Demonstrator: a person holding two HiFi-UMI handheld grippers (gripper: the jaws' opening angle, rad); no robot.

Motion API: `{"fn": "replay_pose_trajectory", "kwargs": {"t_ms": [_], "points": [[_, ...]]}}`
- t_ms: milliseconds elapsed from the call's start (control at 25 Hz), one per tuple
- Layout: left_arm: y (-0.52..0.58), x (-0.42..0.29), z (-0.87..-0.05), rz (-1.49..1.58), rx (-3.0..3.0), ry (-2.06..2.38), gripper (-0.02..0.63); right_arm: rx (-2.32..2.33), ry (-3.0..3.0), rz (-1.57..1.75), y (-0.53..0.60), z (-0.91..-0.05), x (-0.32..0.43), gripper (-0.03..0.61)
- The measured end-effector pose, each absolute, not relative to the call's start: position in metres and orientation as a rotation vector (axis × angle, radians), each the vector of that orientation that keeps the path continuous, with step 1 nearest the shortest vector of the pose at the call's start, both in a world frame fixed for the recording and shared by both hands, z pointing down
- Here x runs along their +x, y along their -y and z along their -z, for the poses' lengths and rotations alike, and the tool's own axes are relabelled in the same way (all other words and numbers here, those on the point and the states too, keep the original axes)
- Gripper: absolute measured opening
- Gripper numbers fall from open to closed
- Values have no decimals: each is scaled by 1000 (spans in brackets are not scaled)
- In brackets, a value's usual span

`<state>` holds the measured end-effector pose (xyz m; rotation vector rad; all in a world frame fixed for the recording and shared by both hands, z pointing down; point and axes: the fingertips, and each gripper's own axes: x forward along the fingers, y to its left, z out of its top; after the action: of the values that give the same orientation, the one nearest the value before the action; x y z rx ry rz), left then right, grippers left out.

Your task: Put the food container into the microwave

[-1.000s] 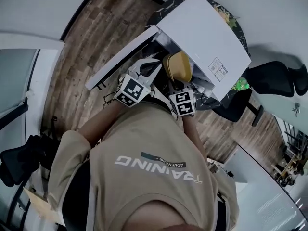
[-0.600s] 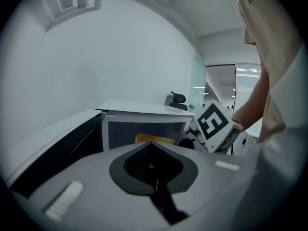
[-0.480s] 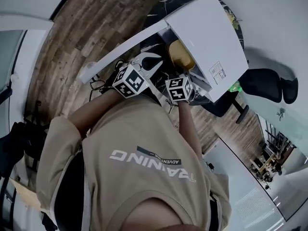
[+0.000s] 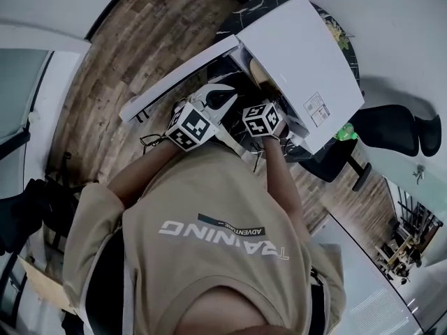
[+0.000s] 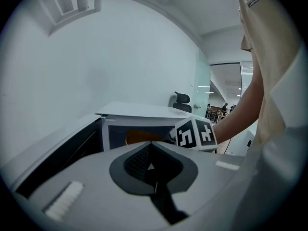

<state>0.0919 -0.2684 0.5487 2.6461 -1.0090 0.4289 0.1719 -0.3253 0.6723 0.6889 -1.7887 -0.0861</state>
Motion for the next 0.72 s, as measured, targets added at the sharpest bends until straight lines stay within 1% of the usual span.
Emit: {"fn": "replay_pose_trajectory", "kwargs": {"t_ms": [720], "points": [[272, 97, -546, -423, 2638, 1012, -9, 682, 1743, 101, 359, -686, 179, 21]]}}
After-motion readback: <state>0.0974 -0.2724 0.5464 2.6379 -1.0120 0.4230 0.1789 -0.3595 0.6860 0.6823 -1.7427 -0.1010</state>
